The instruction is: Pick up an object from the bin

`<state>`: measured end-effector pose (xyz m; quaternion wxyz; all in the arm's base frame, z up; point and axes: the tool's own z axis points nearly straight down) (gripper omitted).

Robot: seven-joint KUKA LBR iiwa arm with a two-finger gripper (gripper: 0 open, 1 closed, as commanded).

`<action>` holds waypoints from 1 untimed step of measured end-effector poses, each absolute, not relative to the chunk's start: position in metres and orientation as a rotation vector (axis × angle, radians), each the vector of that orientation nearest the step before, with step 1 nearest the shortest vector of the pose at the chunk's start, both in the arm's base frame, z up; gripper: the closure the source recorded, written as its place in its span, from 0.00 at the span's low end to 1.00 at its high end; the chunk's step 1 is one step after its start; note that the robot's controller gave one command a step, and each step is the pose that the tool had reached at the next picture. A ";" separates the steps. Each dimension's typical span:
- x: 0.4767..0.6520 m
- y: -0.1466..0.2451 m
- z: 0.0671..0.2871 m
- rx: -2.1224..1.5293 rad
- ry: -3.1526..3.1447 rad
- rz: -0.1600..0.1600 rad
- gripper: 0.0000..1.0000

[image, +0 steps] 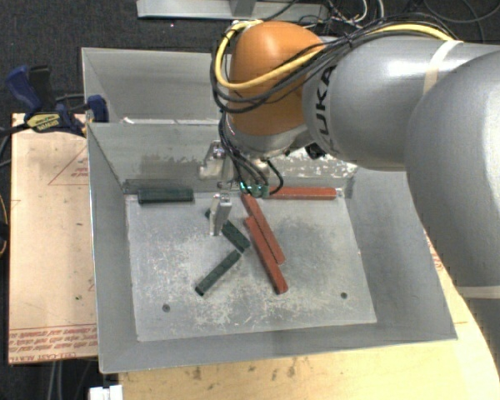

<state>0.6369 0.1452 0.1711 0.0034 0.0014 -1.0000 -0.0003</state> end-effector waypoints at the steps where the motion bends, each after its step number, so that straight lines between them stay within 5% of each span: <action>1: 0.639 0.145 0.176 0.001 -3.143 -0.003 0.00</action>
Offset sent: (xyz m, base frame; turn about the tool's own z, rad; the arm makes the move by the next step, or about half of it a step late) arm -0.0701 -0.0213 -0.0999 -0.0688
